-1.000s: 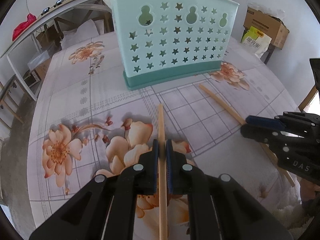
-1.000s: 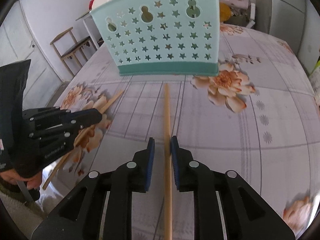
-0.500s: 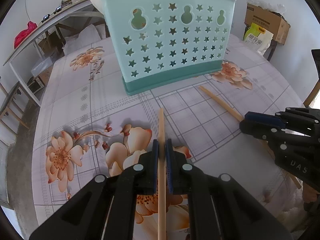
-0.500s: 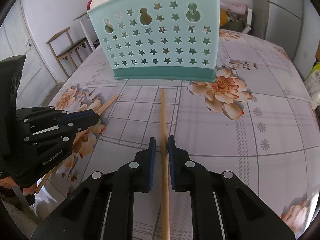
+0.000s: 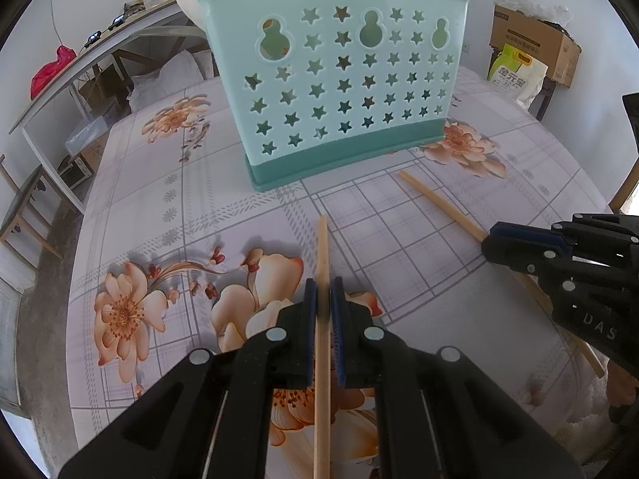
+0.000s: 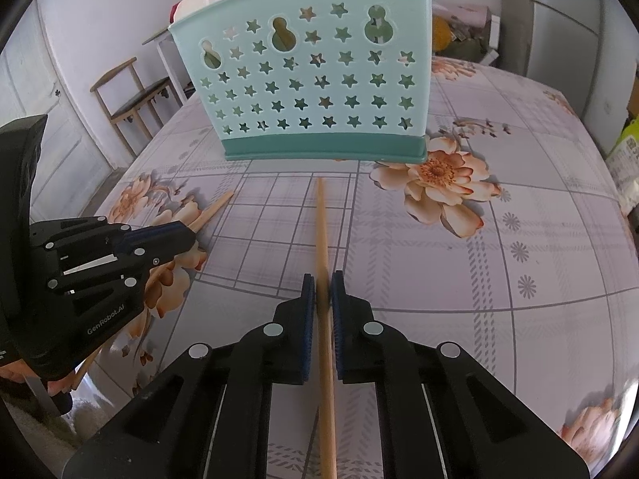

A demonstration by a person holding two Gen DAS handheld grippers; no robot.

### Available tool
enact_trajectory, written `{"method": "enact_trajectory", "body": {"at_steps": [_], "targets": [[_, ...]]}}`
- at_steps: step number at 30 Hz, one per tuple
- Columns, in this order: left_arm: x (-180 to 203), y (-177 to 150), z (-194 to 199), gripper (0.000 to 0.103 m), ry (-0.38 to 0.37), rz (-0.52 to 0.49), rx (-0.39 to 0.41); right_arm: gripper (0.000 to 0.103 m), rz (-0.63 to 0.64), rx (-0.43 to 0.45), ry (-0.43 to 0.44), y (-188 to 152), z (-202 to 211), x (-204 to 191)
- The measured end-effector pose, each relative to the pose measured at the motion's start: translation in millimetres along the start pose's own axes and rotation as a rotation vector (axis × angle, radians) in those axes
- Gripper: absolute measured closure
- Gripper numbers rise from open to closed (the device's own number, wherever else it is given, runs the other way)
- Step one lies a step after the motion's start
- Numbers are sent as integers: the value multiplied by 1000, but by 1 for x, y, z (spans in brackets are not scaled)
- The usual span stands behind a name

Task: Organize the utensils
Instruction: 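Hold both chopsticks and lift them above the table with both grippers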

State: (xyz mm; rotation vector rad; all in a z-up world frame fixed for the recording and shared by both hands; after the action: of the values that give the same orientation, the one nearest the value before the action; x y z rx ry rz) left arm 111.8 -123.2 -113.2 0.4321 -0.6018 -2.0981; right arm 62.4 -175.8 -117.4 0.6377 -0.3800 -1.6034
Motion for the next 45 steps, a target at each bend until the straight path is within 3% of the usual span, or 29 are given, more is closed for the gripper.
{"method": "enact_trajectory", "body": {"at_steps": [45], "targets": [[0, 2, -1, 96, 24, -15, -7, 98, -27, 18, -19, 0, 4, 12]]}}
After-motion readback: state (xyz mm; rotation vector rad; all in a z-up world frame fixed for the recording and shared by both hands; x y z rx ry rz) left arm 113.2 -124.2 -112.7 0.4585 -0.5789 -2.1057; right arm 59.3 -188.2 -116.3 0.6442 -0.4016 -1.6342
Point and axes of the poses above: each gripper's, at about its wrist camera, not at the fingertips, and z roughly against the way its jaws point, x to its right, y to its top, the point moved 8 cm from there along -z, roughly the way its jaws point, and after that the axes turned 1 degree about -z, right-handed, at the moved point
